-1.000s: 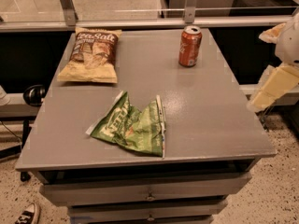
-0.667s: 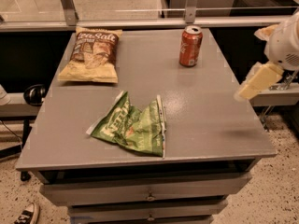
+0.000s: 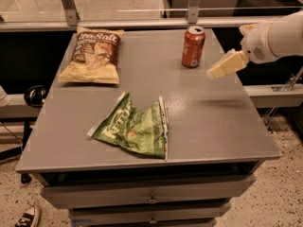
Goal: Move coke can near brown chip bag
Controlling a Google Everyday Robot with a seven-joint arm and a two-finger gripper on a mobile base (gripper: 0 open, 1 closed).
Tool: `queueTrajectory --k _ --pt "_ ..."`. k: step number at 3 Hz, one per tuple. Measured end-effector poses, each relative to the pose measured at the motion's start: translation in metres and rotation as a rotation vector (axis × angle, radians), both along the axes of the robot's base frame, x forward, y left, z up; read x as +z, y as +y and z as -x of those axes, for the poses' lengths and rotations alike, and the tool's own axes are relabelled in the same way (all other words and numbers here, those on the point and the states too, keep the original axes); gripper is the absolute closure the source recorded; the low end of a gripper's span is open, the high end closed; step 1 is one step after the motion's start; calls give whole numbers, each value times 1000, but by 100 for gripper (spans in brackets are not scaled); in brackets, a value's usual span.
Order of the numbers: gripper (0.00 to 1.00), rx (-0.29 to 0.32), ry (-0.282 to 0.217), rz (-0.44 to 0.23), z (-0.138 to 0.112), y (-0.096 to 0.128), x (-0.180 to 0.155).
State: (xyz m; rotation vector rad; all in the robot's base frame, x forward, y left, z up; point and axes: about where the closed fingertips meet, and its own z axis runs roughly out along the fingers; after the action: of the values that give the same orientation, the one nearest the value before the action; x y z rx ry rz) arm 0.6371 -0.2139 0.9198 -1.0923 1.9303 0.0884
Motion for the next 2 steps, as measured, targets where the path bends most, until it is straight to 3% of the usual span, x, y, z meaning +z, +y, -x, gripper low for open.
queueTrajectory --k 1,2 --pt "0 -26 22 -197 -37 26 -20" --pt "0 -5 49 -355 -67 58 -40"
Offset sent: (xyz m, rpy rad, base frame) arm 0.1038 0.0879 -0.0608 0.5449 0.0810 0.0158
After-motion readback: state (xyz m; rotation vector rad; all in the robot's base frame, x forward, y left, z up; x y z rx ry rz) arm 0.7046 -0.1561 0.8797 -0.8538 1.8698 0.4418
